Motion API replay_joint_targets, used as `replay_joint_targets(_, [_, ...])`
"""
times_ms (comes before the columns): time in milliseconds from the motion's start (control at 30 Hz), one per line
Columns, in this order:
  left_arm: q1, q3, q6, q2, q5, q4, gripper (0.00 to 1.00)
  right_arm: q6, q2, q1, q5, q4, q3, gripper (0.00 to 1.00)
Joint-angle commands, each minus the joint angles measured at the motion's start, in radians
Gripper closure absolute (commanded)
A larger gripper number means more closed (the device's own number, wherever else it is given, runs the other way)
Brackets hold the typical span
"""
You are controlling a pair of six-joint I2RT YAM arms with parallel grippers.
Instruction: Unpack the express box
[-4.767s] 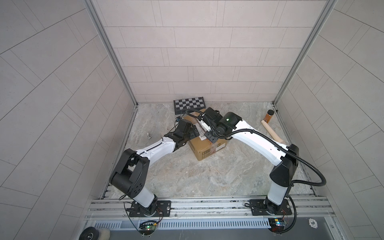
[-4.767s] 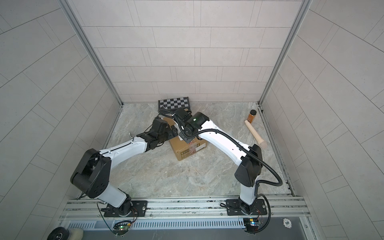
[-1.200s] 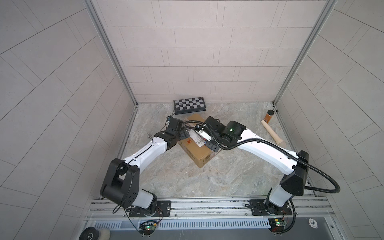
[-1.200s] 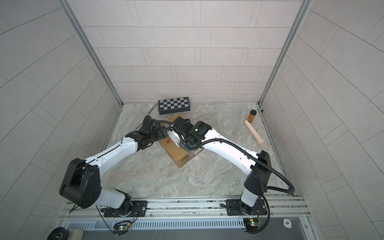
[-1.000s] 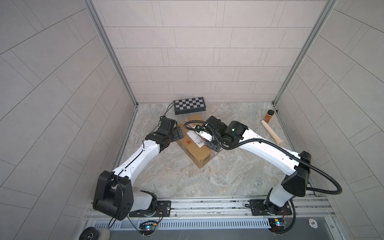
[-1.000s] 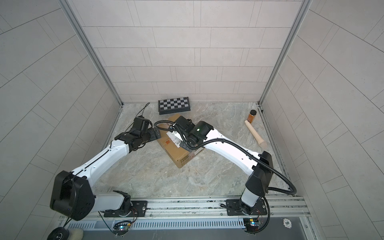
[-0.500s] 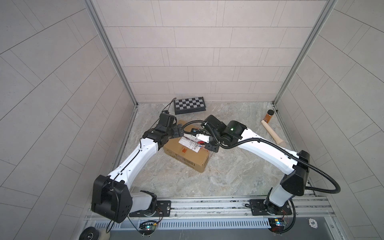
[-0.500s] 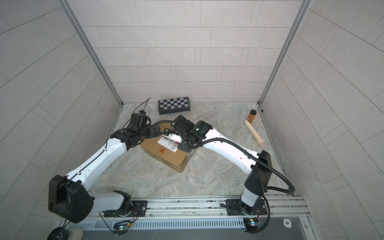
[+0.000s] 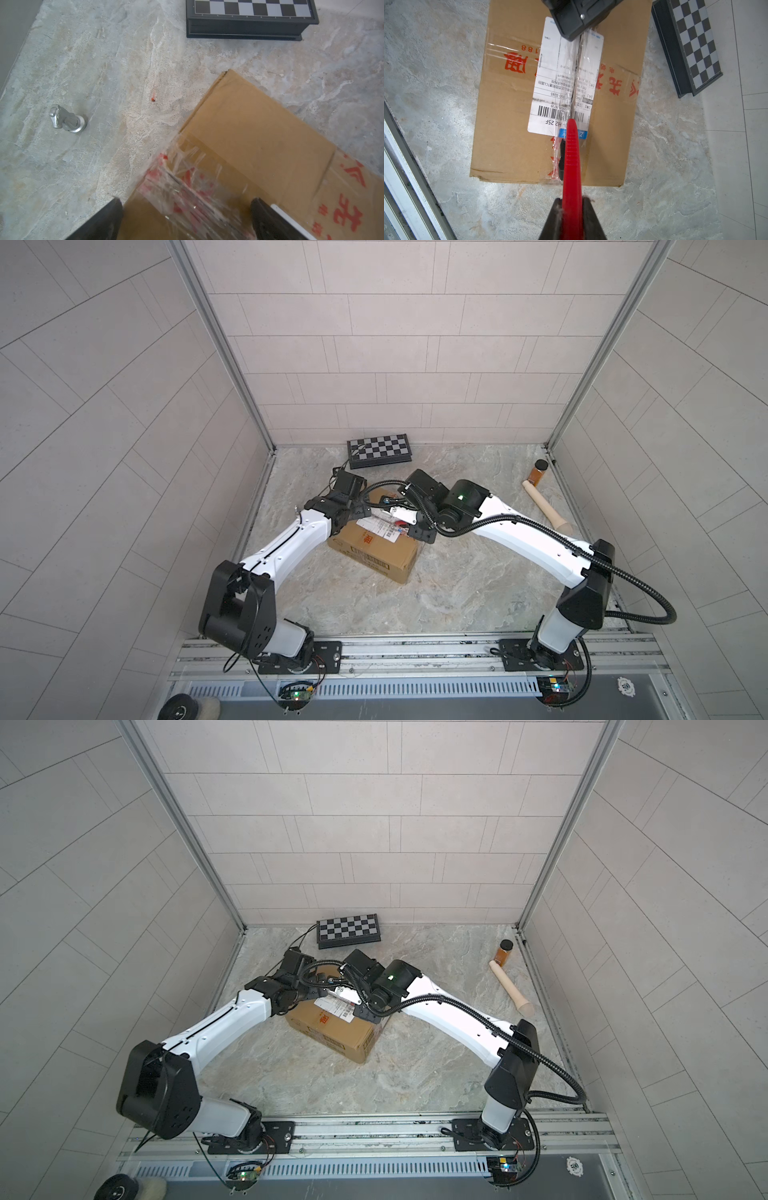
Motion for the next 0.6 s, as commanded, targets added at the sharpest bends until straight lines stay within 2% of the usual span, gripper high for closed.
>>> replay_joint_targets(0, [0.011, -0.042, -0.027, 0.043, -0.060, -0.119, 0.01, 0.013, -0.054, -0.004, 0.048, -0.138, -0.035, 1.00])
replay_joint_targets(300, [0.011, -0.046, -0.040, 0.041, -0.029, -0.098, 0.02, 0.018, 0.020, -0.003, 0.008, -0.065, -0.025, 1.00])
replay_joint_targets(367, [0.011, -0.053, -0.045, 0.035, -0.028, -0.092, 0.01, 0.028, 0.056, -0.004, 0.017, -0.061, 0.005, 1.00])
replay_joint_targets(467, [0.011, -0.063, -0.050, 0.032, -0.028, -0.085, 0.01, 0.111, 0.118, -0.003, 0.054, -0.114, 0.079, 1.00])
replay_joint_targets(567, [0.011, -0.069, -0.052, 0.033, -0.028, -0.080, 0.01, 0.119, 0.137, -0.004, 0.084, -0.144, 0.083, 1.00])
